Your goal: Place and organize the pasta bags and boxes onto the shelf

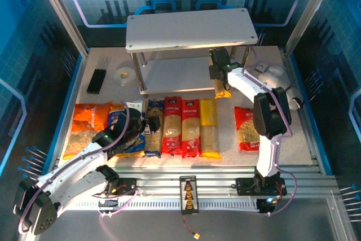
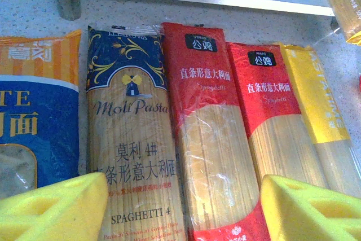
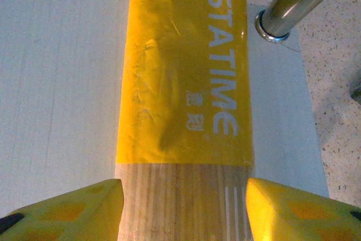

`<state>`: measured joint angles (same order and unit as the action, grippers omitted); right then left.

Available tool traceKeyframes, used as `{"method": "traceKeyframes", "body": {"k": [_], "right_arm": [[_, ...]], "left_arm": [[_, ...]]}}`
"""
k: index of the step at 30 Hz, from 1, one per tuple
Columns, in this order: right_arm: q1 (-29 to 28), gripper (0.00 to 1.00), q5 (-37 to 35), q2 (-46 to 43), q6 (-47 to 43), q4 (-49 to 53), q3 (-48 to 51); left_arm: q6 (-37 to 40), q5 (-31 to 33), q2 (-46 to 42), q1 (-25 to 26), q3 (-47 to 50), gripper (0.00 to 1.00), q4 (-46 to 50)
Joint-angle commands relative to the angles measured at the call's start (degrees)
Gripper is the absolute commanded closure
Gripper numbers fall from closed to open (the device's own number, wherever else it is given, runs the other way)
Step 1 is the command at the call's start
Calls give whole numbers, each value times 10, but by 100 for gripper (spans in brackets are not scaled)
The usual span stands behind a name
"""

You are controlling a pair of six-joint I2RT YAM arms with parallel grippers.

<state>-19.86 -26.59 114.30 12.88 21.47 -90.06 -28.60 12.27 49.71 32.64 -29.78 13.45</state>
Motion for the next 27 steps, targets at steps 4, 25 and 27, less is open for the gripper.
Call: {"method": "traceKeyframes", "body": {"k": [4,25,27], "right_arm": [[-3,39,22,-109,26,-34,91],[-190,27,95,-467,227,125,452],[-197,26,95,-469,239,116,463]], "left_arm": [[-4,16,-1,2,-1,27,2],[-16,20,106,20,-23,33,-18],[-14,17,107,19,-29,33,-14]]}}
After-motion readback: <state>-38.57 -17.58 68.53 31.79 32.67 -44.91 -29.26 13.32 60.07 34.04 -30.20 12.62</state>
